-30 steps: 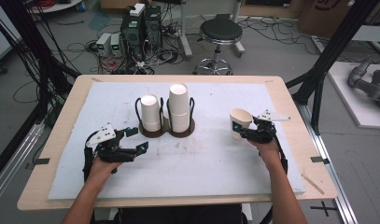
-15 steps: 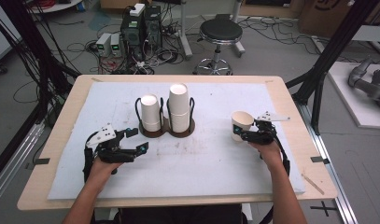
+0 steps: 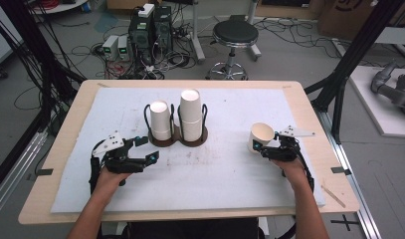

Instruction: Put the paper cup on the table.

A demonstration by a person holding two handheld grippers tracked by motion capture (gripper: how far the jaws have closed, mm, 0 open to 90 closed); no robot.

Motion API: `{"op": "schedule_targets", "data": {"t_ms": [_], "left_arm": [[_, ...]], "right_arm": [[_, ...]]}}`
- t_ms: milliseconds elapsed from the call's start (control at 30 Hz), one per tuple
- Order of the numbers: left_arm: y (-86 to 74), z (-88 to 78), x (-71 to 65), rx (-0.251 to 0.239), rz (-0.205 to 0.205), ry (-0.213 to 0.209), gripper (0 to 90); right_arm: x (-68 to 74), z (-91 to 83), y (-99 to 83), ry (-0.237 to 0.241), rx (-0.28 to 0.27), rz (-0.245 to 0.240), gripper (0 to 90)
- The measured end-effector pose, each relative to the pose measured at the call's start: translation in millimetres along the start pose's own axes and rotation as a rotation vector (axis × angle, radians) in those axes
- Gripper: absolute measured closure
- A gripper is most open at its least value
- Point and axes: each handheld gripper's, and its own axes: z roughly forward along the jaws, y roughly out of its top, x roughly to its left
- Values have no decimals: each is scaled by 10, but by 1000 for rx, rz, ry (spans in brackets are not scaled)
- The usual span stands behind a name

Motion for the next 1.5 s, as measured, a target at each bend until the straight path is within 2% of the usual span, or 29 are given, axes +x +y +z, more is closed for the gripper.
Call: {"op": "schedule_targets", "data": {"t_ms": [367, 467, 500, 600, 800, 833, 867, 1033, 1267, 1500], "left_arm": [[1, -13, 20, -11, -10, 1, 219], [4, -26, 25, -13, -12, 3, 218], [6, -31, 29, -14, -9, 3, 219], [8, -40, 32, -19, -11, 7, 219], [20, -52, 40, -26, -17, 11, 219], [21, -54, 40, -30, -19, 17, 219], [23, -55, 44, -34, -20, 23, 219], [32, -77, 60, -49, -30, 36, 219], [38, -88, 73, -60, -29, 45, 219], [45, -98, 46, -64, -20, 35, 219]], "right_arm": [[51, -172, -63, 1, 40, -30, 213], [77, -234, -80, 8, 41, -24, 213], [97, -322, -106, 8, 29, -27, 213], [123, -445, -143, 11, 6, -12, 213], [192, -630, -167, -3, -41, -11, 213], [235, -689, -156, -14, -73, -18, 207], [235, -689, -156, -14, -73, -18, 207], [356, -812, -83, -46, -153, -53, 206], [385, -809, -60, -47, -167, -48, 206], [445, -800, -17, -32, -181, -77, 206]]}}
